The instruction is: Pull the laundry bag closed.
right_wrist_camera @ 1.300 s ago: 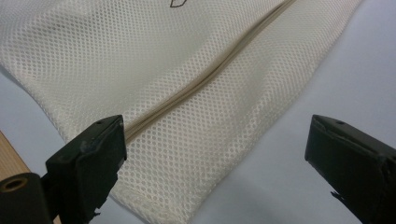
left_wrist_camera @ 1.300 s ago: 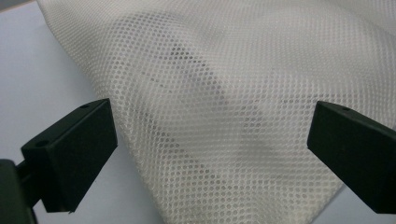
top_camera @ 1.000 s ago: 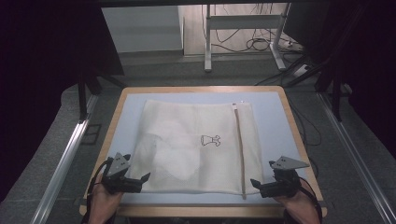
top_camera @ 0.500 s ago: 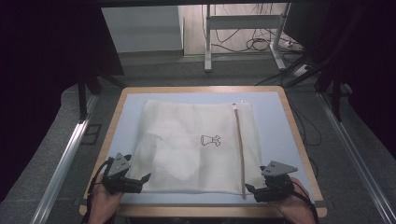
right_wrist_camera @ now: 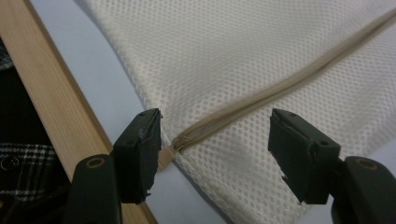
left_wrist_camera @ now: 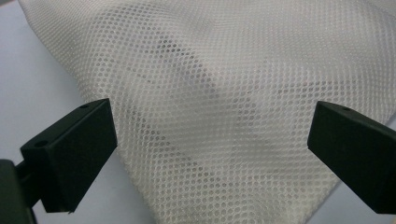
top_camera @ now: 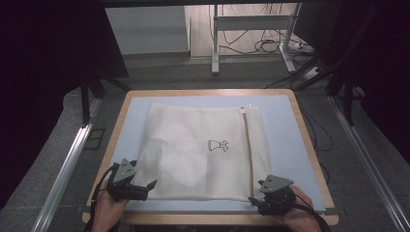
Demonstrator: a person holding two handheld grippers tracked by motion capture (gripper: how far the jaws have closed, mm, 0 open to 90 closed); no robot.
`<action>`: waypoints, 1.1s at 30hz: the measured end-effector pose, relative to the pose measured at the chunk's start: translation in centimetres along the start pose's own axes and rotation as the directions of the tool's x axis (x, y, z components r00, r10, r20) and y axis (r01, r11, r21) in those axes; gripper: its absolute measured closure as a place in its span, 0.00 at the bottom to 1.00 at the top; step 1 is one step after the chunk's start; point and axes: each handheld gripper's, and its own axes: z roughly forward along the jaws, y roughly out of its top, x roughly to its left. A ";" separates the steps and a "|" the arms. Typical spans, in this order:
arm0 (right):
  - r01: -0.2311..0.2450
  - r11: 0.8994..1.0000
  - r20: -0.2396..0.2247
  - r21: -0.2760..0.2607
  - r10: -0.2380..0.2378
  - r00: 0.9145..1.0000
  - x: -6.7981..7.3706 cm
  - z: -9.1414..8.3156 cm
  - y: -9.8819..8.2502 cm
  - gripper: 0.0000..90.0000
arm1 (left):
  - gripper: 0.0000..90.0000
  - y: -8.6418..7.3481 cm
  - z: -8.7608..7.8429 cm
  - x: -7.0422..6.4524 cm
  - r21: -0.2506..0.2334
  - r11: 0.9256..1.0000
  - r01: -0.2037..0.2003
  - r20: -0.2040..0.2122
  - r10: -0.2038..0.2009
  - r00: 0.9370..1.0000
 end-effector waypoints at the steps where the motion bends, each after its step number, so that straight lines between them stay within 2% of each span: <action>1: 0.014 1.000 -0.001 0.004 -0.014 1.000 0.1 0.1 0.0 0.39 | 0.01 0.0 0.0 0.0 0.001 1.000 0.000 0.000 0.000 1.000; 6: 0.066 0.998 -0.002 0.016 -0.066 0.998 0.7 0.4 0.1 0.37 | 0.01 0.0 0.1 0.0 0.005 1.000 -0.002 -0.002 0.002 1.000; 12: 0.102 0.994 -0.004 0.040 -0.101 0.995 1.1 0.8 0.3 0.31 | 0.01 0.0 0.1 0.0 0.011 1.000 -0.006 -0.001 0.006 1.000; 18: 0.162 0.982 0.021 0.099 -0.165 0.986 1.8 1.5 0.4 0.31 | 0.01 0.0 0.1 0.0 0.017 1.000 -0.007 -0.004 0.007 1.000; 21: 0.164 0.982 0.032 0.097 -0.168 0.985 1.8 1.4 0.4 0.39 | 0.01 0.0 0.2 0.0 0.018 1.000 -0.008 -0.007 0.008 1.000; 25: 0.166 0.981 0.027 0.103 -0.169 0.985 1.6 1.1 0.3 0.45 | 0.01 -0.1 0.2 0.0 0.022 1.000 -0.009 -0.008 0.009 1.000; 26: 0.170 0.981 0.036 0.094 -0.174 0.984 1.6 0.8 0.3 0.50 | 0.01 -0.1 0.2 0.0 0.022 1.000 -0.008 -0.008 0.009 1.000; 33: 0.161 0.986 0.065 0.053 -0.164 0.984 1.3 -0.2 0.4 0.59 | 0.01 -0.1 0.2 0.0 0.022 1.000 -0.009 -0.008 0.009 1.000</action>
